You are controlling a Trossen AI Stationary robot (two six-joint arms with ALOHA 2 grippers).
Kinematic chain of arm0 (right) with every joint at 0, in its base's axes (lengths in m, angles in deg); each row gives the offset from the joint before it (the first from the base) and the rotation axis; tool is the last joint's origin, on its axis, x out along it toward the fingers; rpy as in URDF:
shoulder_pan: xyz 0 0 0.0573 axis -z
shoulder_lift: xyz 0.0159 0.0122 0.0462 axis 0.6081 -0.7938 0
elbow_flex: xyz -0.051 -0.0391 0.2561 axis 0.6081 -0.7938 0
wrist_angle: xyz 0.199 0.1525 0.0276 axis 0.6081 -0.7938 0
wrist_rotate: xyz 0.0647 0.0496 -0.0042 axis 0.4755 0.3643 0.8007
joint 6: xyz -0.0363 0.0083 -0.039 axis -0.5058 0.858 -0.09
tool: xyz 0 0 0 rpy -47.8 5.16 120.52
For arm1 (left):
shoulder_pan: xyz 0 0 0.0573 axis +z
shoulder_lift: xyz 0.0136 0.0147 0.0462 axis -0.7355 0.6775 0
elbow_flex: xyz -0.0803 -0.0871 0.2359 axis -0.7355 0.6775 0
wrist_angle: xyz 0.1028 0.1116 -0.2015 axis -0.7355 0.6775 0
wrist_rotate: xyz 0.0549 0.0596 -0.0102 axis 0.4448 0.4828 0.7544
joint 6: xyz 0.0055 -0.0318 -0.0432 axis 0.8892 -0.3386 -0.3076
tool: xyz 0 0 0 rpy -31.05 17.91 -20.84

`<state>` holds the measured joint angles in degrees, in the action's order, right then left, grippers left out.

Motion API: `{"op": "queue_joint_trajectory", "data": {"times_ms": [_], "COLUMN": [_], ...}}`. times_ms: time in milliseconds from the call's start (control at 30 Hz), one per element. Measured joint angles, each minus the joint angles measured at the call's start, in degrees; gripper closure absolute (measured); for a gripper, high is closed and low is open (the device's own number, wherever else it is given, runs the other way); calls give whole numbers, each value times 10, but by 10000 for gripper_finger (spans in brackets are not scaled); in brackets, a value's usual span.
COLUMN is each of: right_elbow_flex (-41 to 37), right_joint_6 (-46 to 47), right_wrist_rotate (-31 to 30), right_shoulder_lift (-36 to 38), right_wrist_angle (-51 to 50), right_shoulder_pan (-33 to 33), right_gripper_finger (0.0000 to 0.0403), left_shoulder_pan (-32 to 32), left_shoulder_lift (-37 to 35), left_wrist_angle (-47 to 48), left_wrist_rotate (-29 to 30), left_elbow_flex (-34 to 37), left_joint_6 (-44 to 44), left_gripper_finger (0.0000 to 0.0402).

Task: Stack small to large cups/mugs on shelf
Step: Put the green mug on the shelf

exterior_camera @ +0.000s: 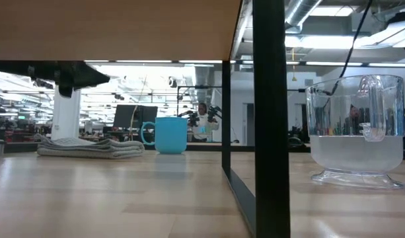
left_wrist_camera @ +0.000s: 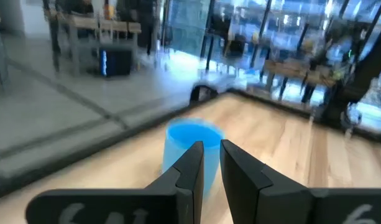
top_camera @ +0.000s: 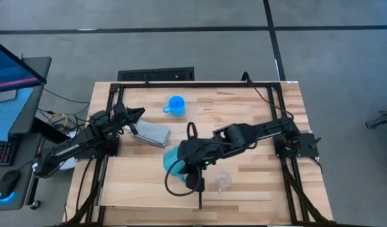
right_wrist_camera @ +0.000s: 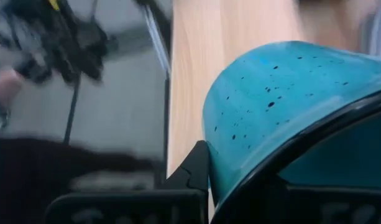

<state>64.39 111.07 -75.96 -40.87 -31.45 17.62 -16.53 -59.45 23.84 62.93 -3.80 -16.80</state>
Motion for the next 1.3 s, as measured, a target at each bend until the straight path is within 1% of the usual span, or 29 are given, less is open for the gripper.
{"op": "queue_joint_trajectory", "data": {"times_ms": [33,200,267,333,433,600,733,1000,1167,1300], "right_elbow_flex": [0,20,21,20,21,21,21,20,18,21], "right_joint_6": [12,34,32,33,32,33,32,32,32,32], "right_wrist_rotate": [4,7,8,3,5,6,-20,-46,-38,-34], "right_shoulder_lift": [-7,-32,-33,-34,-34,-33,-33,-37,-47,-63], "right_wrist_angle": [-21,-56,-33,-41,-19,-28,-35,-64,-94,-92], "right_shoulder_pan": [0,2,2,1,0,1,6,72,113,142], "right_gripper_finger": [368,368,368,368,368,368,368,368,368,368], "left_shoulder_pan": [0,0,0,0,0,0,0,0,0,0], "left_shoulder_lift": [-1,11,14,21,22,25,25,25,25,25], "left_wrist_angle": [-1,-1,-2,-1,-2,-1,0,0,0,1], "left_wrist_rotate": [2,-1,2,2,2,0,-1,-1,-1,-1], "left_elbow_flex": [0,0,0,0,0,0,0,0,0,0], "left_joint_6": [0,0,0,0,0,0,0,0,0,0], "left_gripper_finger": [359,359,359,359,359,359,359,359,359,359]}}
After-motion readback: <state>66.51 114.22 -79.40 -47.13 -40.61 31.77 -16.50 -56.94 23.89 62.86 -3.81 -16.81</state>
